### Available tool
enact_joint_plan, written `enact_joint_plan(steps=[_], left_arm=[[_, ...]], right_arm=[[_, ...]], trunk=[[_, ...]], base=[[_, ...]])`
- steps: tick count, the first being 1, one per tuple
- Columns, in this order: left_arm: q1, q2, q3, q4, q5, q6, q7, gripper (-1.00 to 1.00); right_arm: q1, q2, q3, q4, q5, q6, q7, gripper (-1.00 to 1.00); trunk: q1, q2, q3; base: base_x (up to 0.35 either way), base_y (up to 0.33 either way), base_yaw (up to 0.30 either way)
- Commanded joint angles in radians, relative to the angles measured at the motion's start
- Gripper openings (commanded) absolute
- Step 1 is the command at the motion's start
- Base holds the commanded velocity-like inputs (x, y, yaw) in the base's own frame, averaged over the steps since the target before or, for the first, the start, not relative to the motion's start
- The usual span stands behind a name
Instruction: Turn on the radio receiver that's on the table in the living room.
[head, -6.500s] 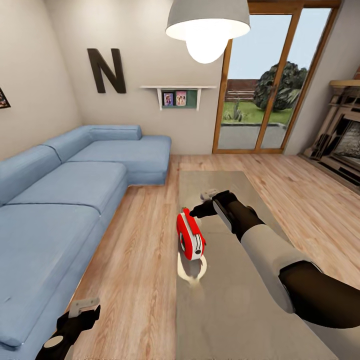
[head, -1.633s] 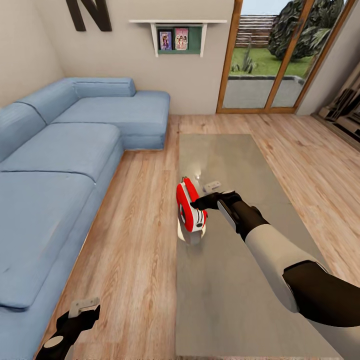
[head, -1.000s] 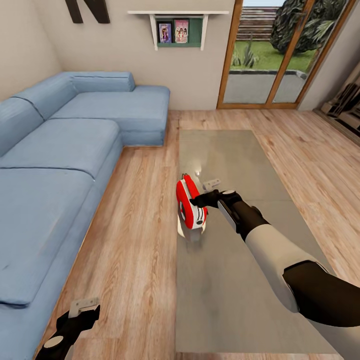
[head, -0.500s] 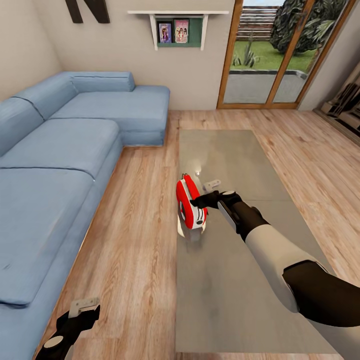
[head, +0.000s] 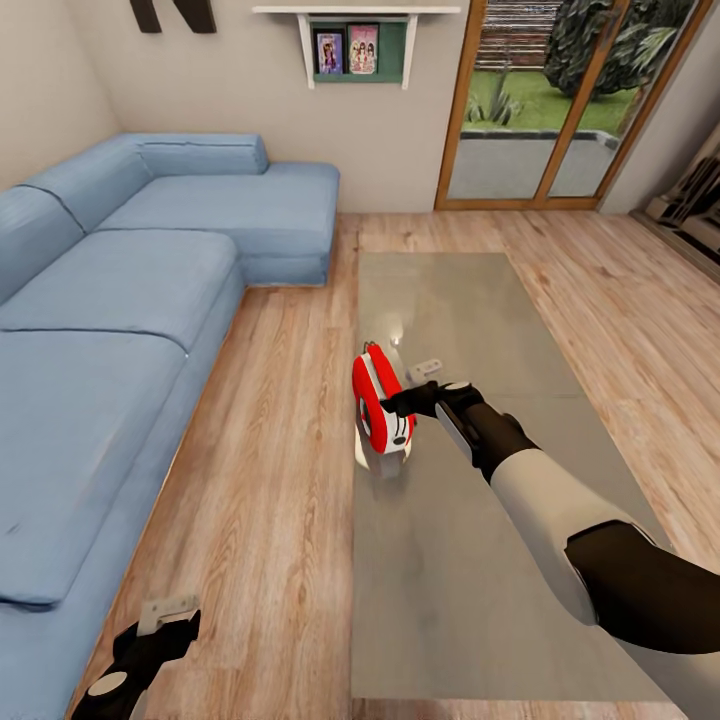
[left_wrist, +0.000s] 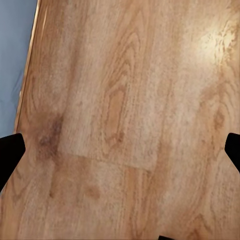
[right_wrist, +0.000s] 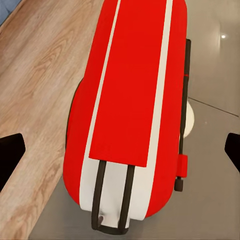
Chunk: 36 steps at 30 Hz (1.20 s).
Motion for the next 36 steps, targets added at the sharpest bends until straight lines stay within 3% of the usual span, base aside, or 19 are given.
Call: enact_joint_plan(steps=[1,36], left_arm=[[0.000,0.000,0.000,0.000,0.000,0.000,0.000,1.00],[0.000,0.000,0.000,0.000,0.001,0.000,0.000,1.00]], right_arm=[[0.000,0.000,0.000,0.000,0.000,0.000,-0.001,1.00],[0.002,-0.001,0.000,0.004,-0.002,-0.002,-0.007,1.00]], trunk=[[0.000,0.000,-0.002],[0.000,0.000,-0.011]], base=[[0.000,0.000,0.000],[0.000,0.000,0.000]])
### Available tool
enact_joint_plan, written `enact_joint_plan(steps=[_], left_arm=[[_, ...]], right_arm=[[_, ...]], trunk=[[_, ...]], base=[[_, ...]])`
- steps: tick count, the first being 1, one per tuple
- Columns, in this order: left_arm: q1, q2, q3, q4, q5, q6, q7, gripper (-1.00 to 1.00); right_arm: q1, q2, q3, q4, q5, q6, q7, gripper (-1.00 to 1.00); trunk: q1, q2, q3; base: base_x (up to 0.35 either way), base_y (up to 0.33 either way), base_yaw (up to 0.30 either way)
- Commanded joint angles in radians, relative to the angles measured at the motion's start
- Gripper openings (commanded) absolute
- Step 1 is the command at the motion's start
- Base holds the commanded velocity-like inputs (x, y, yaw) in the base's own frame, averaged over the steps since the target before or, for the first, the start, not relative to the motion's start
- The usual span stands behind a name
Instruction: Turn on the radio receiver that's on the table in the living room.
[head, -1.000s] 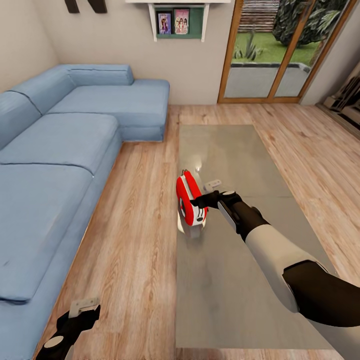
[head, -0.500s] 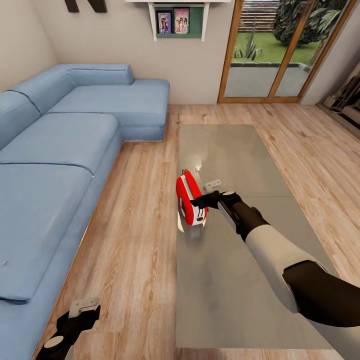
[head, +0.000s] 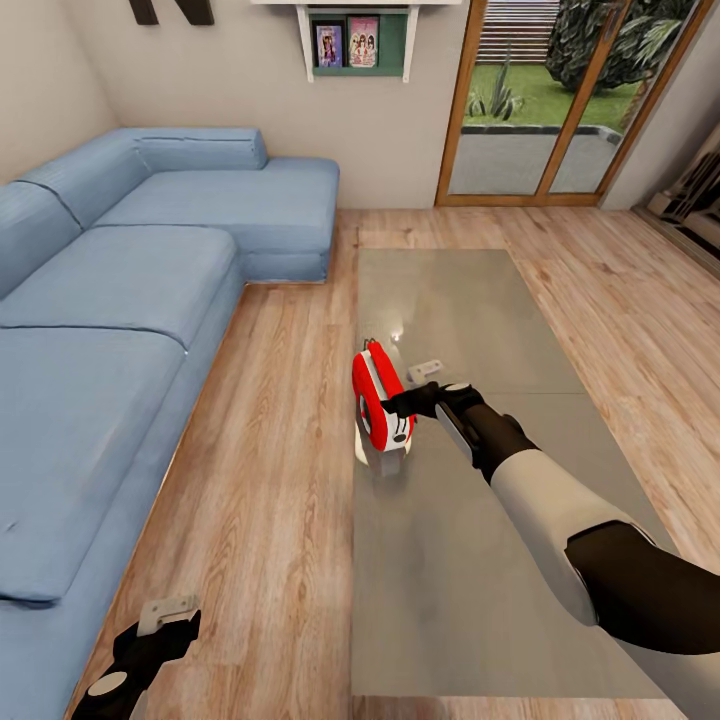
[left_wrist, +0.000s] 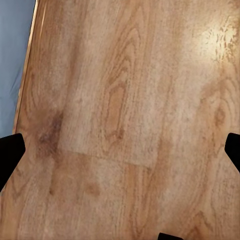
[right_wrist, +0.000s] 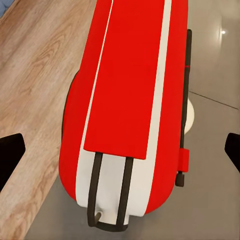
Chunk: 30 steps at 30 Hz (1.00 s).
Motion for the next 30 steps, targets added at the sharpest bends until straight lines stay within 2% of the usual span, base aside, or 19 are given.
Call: enact_joint_plan(steps=[1,30], left_arm=[[0.000,0.000,0.000,0.000,0.000,0.000,0.000,1.00],[0.000,0.000,0.000,0.000,0.000,0.000,0.000,1.00]], right_arm=[[0.000,0.000,0.000,0.000,0.000,0.000,0.000,1.00],[0.000,0.002,0.002,0.000,0.000,0.001,0.005,1.00]], trunk=[[0.000,0.000,0.000],[0.000,0.000,0.000]], base=[[0.000,0.000,0.000],[0.012,0.000,0.000]])
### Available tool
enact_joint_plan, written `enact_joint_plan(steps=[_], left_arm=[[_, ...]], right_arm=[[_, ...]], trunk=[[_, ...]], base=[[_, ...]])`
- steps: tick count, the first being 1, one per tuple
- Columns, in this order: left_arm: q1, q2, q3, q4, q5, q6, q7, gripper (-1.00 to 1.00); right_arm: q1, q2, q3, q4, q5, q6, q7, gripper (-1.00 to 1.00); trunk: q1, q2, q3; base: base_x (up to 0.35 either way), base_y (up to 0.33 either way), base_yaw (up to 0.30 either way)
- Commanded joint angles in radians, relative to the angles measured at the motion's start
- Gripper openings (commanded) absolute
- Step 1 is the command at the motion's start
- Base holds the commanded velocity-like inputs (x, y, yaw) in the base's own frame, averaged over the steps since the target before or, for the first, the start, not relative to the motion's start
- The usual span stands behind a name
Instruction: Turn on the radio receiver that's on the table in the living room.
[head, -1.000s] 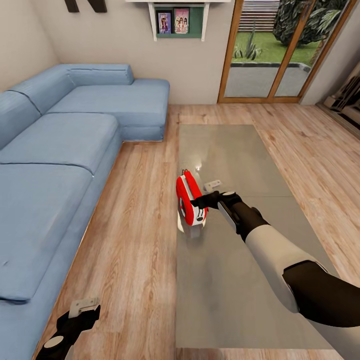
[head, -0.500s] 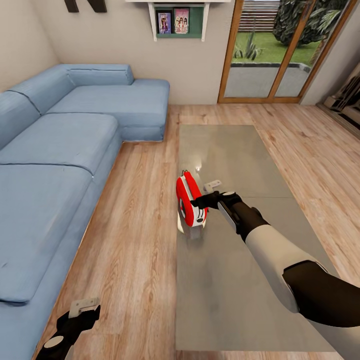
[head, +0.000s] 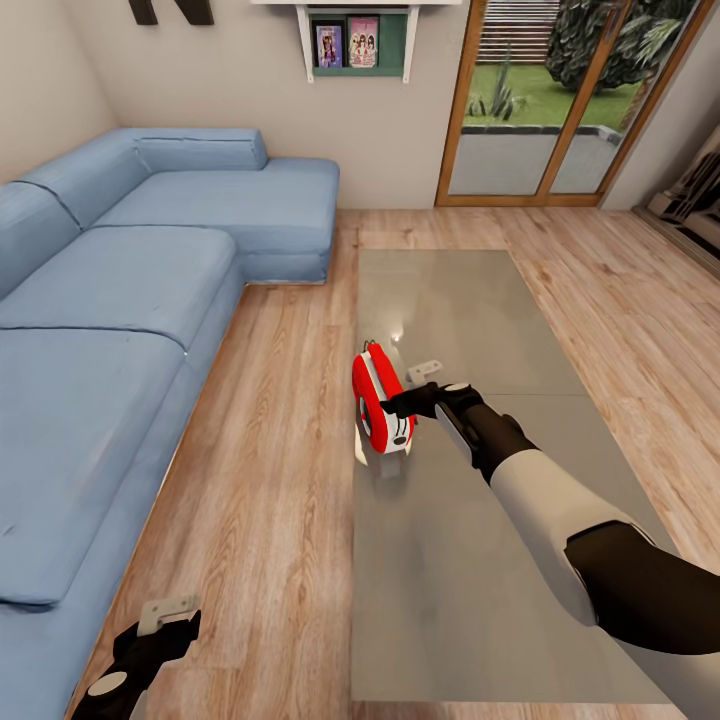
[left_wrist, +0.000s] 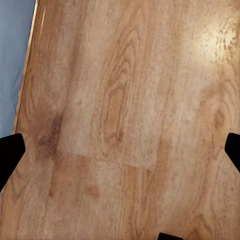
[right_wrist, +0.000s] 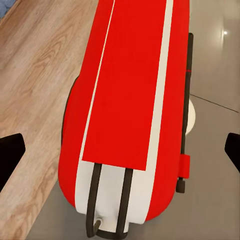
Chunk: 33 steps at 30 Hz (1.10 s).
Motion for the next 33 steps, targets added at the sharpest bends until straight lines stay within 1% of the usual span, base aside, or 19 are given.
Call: enact_joint_plan(steps=[1,9,23,33], left_arm=[[0.000,0.000,0.000,0.000,0.000,0.000,0.000,1.00],[0.000,0.000,0.000,0.000,0.000,0.000,0.000,1.00],[0.000,0.000,0.000,0.000,0.000,0.000,0.000,1.00],[0.000,0.000,0.000,0.000,0.000,0.000,0.000,1.00]], right_arm=[[0.000,0.000,0.000,0.000,0.000,0.000,-0.001,1.00],[0.000,0.001,0.000,0.000,0.000,0.000,-0.002,1.00],[0.000,0.001,0.000,0.000,0.000,0.000,-0.002,1.00],[0.000,0.000,0.000,0.000,0.000,0.000,-0.002,1.00]], trunk=[[0.000,0.000,0.000],[0.000,0.000,-0.002],[0.000,0.000,-0.023],[0.000,0.000,-0.025]], base=[[0.000,0.000,0.000],[0.000,0.000,0.000],[0.000,0.000,0.000],[0.000,0.000,0.000]])
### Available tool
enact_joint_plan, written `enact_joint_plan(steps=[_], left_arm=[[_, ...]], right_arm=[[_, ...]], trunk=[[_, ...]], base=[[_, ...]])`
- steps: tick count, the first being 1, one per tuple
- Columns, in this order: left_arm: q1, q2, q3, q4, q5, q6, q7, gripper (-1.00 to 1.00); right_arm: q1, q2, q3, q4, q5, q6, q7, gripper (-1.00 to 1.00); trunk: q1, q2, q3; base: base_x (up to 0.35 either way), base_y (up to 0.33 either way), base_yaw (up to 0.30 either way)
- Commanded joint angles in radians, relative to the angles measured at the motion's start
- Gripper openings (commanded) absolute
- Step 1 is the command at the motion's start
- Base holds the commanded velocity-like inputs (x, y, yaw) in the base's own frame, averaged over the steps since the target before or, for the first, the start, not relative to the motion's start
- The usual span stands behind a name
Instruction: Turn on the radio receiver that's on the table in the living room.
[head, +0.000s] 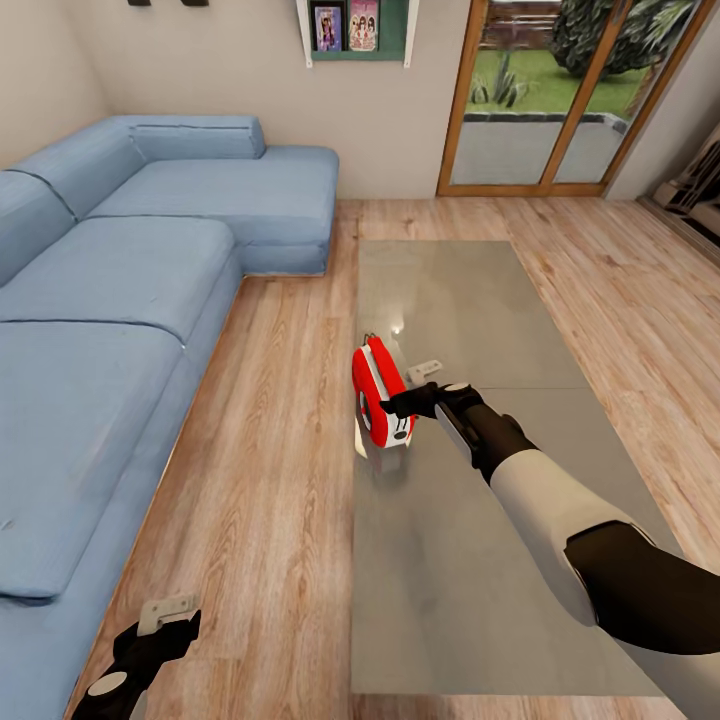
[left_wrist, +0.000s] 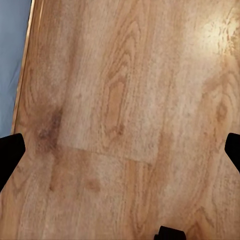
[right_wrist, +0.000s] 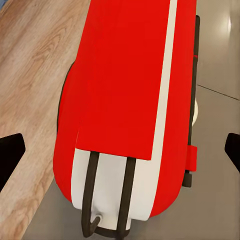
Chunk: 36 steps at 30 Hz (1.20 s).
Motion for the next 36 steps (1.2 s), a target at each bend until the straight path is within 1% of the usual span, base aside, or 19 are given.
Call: enact_joint_plan(steps=[1,11,18,36], left_arm=[[0.000,0.000,0.000,0.000,0.000,0.000,0.000,1.00],[0.000,0.000,0.000,0.000,0.000,0.000,0.000,1.00],[0.000,0.000,0.000,0.000,0.000,0.000,0.000,1.00],[0.000,0.000,0.000,0.000,0.001,0.000,0.000,1.00]], right_arm=[[0.000,0.000,0.000,0.000,0.000,0.000,0.000,1.00],[0.000,0.000,0.000,0.000,0.000,0.000,0.001,1.00],[0.000,0.000,0.000,0.000,0.000,0.000,0.001,1.00],[0.000,0.000,-0.001,0.000,0.001,0.000,-0.004,1.00]], trunk=[[0.000,0.000,0.000],[0.000,0.000,0.000],[0.000,0.000,-0.006],[0.000,0.000,-0.007]], base=[[0.000,0.000,0.000],[0.000,0.000,0.000],[0.000,0.000,0.000],[0.000,0.000,0.000]])
